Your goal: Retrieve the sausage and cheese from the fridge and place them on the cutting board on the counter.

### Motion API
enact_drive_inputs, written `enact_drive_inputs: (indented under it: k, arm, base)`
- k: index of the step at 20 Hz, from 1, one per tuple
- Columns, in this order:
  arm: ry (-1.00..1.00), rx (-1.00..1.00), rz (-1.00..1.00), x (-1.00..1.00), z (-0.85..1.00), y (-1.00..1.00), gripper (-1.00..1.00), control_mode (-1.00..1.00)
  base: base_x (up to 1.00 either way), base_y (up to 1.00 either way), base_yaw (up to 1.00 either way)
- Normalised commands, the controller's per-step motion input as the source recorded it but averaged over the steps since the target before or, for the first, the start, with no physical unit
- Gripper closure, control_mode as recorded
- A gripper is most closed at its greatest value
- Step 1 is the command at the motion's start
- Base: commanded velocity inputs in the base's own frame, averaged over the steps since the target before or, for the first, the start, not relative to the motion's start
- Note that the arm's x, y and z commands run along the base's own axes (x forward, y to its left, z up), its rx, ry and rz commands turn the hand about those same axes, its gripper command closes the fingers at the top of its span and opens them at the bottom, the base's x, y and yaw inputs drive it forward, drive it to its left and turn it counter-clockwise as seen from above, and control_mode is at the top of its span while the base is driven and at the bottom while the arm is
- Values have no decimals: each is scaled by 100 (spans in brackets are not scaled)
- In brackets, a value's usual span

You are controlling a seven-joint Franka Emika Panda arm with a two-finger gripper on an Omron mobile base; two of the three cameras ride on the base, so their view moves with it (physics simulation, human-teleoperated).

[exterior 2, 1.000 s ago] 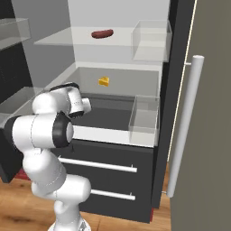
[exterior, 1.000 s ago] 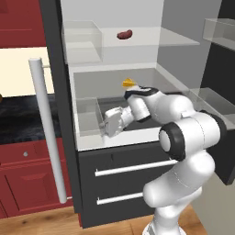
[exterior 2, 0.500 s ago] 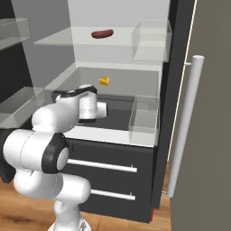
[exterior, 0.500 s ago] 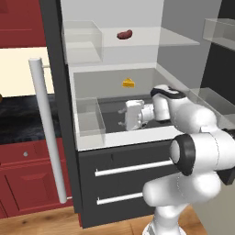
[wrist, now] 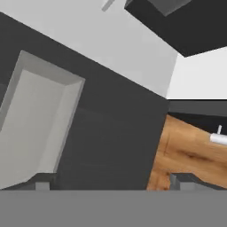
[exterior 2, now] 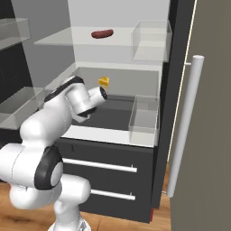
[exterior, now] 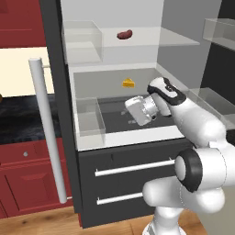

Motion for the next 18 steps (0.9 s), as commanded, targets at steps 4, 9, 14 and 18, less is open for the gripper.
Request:
enact_drive_inputs:
  k: [4, 9, 14, 18]
  arm:
    - [-7, -64, -14, -16, 17, -55, -100, -100]
    - [-8, -55, -13, -14, 1, -54, -100, -100]
    - [-12, -43, -18, -41, 8, -48, -100, -100]
    - [-1, -21, -16, -34, 48, -62, -100, -100]
  base:
    - [0, 0, 0]
    - [0, 0, 0]
    - [0, 0, 0]
    - [0, 0, 0]
